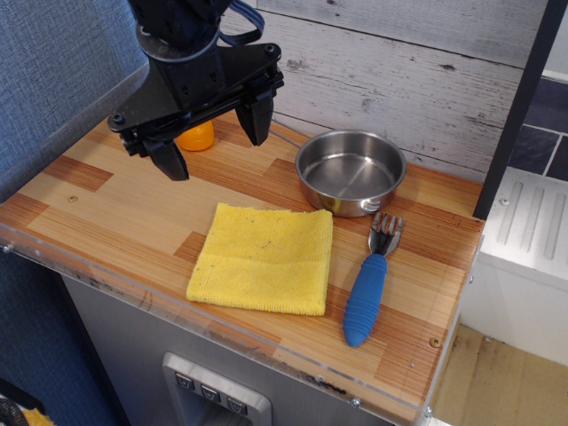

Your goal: Move the pan to the front side of the table.

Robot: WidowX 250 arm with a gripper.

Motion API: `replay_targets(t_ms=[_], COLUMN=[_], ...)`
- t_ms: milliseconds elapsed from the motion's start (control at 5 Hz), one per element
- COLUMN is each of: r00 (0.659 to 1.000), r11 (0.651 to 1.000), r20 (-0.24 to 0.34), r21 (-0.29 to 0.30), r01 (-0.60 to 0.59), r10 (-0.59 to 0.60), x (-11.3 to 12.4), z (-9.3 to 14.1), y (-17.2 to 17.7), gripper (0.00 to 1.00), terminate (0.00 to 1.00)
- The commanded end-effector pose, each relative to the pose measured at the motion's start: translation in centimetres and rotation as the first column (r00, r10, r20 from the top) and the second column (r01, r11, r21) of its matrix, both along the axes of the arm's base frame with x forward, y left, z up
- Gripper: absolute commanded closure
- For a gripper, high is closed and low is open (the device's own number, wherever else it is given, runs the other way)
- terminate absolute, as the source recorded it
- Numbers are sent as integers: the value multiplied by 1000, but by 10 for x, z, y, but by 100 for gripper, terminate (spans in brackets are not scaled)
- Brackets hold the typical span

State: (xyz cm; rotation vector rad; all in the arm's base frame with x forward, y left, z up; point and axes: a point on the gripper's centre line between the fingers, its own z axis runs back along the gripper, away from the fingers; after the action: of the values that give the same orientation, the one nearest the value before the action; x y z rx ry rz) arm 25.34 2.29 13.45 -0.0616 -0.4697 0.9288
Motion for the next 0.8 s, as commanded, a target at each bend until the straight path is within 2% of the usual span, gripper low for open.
replay_targets(t_ms=[0, 400, 600], r00=[1000, 999, 997], r11=[1000, 1000, 999], r20=[0, 32, 76], r21=[0, -8, -32], r01=[0, 9, 6], r10=[0, -8, -4], x=[0, 39, 58], z=[0, -13, -27], y=[0, 2, 6], gripper=[0, 0, 0], terminate=[0, 0, 0])
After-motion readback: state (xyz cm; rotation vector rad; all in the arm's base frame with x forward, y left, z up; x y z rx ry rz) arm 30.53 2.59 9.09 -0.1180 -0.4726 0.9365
